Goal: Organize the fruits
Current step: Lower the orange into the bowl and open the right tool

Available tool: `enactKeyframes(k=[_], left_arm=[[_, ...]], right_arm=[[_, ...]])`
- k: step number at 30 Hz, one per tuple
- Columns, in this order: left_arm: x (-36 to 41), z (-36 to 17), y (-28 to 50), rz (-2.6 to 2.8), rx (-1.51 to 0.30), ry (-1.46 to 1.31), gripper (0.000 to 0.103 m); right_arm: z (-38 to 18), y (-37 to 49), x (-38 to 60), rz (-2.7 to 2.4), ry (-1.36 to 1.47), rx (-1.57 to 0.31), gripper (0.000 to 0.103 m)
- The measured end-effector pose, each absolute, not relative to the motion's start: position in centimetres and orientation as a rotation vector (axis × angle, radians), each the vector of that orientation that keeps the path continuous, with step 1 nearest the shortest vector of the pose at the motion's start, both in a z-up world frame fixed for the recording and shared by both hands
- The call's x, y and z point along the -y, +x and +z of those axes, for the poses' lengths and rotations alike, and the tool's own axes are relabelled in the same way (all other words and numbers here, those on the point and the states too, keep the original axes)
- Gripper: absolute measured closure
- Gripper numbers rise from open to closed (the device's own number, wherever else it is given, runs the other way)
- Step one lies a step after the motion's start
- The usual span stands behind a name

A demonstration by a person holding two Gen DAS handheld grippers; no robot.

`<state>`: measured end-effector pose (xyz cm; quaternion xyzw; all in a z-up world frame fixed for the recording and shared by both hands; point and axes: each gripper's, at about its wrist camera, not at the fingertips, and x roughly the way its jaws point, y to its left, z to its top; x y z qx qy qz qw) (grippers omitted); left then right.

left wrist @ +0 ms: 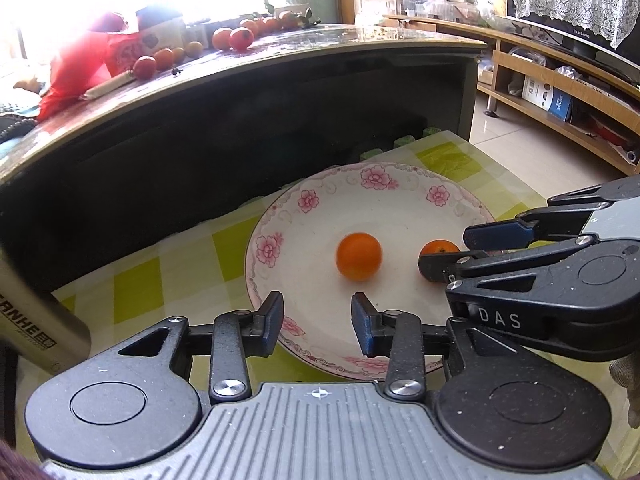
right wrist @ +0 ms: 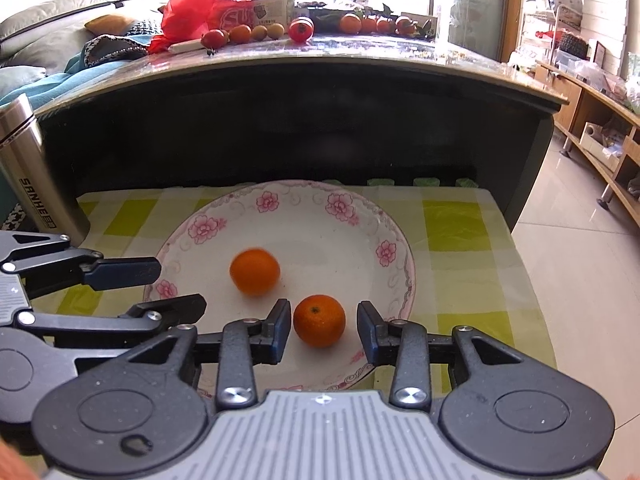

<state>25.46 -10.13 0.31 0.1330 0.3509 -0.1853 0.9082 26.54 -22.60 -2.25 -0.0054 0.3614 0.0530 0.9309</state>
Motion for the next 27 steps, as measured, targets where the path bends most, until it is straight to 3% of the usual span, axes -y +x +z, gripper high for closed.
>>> enactKeyframes(k=[27], left_arm=[[8.4, 3.4, 20.8, -0.376, -0.669, 0.308, 0.051]], right_arm=[[1.3, 21.1, 21.5, 0.142, 0.040, -0.674, 0.057]])
